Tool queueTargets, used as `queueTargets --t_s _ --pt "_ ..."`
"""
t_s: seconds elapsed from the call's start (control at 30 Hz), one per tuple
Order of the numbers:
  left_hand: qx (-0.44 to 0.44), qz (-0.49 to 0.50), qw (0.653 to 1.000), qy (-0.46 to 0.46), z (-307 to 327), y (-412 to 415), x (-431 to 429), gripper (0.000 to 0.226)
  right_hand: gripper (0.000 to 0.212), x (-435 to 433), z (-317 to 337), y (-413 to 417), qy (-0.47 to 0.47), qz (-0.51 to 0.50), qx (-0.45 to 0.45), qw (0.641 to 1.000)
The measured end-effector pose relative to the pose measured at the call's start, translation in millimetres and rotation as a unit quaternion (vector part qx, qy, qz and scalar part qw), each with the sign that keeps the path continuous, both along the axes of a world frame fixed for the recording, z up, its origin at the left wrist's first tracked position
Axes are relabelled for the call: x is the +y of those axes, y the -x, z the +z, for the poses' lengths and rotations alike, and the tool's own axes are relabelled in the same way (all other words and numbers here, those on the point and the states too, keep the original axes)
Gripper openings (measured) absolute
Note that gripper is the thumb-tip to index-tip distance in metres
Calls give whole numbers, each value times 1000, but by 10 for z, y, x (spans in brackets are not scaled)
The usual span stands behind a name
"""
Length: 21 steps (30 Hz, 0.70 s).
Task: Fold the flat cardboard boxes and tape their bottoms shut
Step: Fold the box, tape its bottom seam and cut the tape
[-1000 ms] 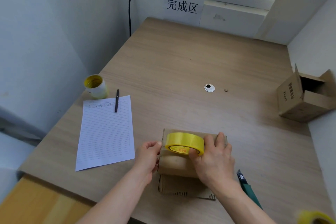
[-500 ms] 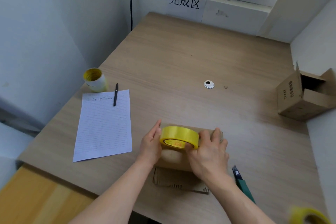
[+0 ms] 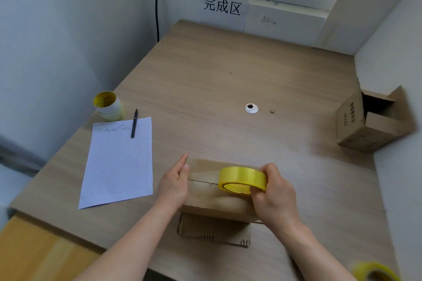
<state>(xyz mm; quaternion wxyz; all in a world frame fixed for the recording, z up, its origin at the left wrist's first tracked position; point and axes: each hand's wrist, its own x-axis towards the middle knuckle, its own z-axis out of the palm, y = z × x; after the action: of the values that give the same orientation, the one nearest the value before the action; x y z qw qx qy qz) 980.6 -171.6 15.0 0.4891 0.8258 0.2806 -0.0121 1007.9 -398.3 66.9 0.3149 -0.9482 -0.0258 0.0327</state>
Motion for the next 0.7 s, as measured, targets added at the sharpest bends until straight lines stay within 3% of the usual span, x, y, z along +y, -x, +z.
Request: queueTargets --t_s 0.1,0.27,0.43,0.57,0.63,0.7 --pt "77 -2 992 -103 98 -127 -78 43 32 -40 -29 30 3 21 7 1000" --pt "96 12 994 -52 150 -246 -164 44 31 -83 -74 49 -8 31 11 999" --pt "89 -16 986 142 43 -232 35 62 28 -76 -98 29 -10 37 12 999" --pt "152 44 916 369 -88 -207 134 76 28 -71 -114 -13 0 29 12 1000" --pt "169 47 900 398 -115 -199 160 68 28 -69 -114 -24 2 30 12 999" --pt "193 41 911 362 -120 -224 165 63 29 -69 -132 -37 1 31 13 999"
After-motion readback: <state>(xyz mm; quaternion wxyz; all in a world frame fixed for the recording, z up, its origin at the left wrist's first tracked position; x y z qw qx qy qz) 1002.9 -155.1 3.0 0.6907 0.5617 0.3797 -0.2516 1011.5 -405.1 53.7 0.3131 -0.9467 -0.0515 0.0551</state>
